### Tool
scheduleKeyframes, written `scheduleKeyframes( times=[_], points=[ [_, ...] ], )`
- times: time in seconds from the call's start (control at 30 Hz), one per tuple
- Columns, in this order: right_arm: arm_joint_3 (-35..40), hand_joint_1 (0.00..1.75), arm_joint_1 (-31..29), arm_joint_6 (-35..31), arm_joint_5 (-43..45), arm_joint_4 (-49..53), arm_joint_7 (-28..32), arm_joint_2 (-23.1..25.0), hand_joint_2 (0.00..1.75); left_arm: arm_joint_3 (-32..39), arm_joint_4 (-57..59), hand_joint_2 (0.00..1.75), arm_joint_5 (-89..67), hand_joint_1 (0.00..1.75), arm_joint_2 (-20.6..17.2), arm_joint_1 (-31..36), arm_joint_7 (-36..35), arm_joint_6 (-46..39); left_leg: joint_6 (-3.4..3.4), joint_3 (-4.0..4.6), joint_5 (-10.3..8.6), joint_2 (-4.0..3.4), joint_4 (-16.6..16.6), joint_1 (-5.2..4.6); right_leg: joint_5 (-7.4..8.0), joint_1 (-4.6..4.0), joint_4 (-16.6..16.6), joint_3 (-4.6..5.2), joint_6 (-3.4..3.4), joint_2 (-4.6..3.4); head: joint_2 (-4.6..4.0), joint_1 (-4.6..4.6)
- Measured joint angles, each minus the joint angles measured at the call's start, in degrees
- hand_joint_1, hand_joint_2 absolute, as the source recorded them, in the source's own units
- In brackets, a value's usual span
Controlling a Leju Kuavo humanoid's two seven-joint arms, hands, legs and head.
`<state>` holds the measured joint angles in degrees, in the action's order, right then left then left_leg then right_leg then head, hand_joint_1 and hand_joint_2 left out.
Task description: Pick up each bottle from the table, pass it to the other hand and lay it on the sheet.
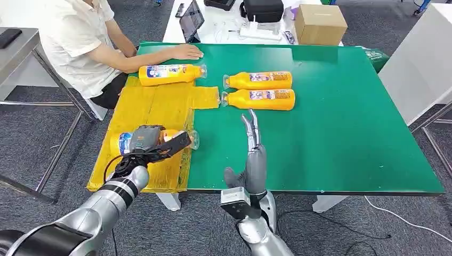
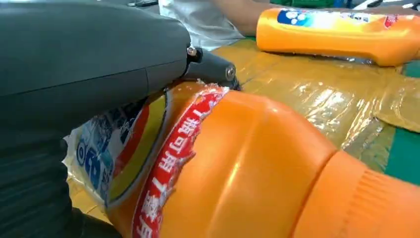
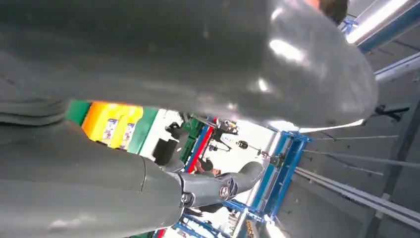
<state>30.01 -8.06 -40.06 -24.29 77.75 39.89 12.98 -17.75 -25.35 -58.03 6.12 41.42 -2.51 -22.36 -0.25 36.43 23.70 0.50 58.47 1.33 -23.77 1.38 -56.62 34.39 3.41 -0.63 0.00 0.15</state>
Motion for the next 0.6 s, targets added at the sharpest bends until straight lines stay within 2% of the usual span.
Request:
scheduleKeyframes(
  times=[0.27,0.37,0.6],
  points=[
    [-0.11,0.00,0.28,-0.02,-2.66,0.24,0.00,0.00,0.00,-0.03,0.29,1.75,-1.02,0.00,1.44,0.18,5.20,3.19,0.00,0.00,0.00,0.00,0.02,-0.01,0.00,0.01,0.01,0.06,0.00,0.00,0.00,0.00],
    [-0.52,0.00,0.45,0.00,-4.06,1.03,0.00,0.00,0.00,-3.06,-0.87,1.75,-6.49,0.00,3.39,0.16,5.30,5.34,0.01,0.05,0.00,0.07,0.02,-0.02,0.00,0.02,0.02,0.06,0.00,0.07,0.00,-0.02],
    [-1.26,0.00,0.47,-0.02,-5.08,2.49,0.00,-0.13,0.00,-7.62,-4.90,1.75,-4.24,0.00,7.68,-1.61,9.13,11.10,0.01,0.08,0.01,0.07,0.02,-0.04,0.01,0.02,0.02,0.09,0.01,0.10,0.00,0.00]
  ],
)
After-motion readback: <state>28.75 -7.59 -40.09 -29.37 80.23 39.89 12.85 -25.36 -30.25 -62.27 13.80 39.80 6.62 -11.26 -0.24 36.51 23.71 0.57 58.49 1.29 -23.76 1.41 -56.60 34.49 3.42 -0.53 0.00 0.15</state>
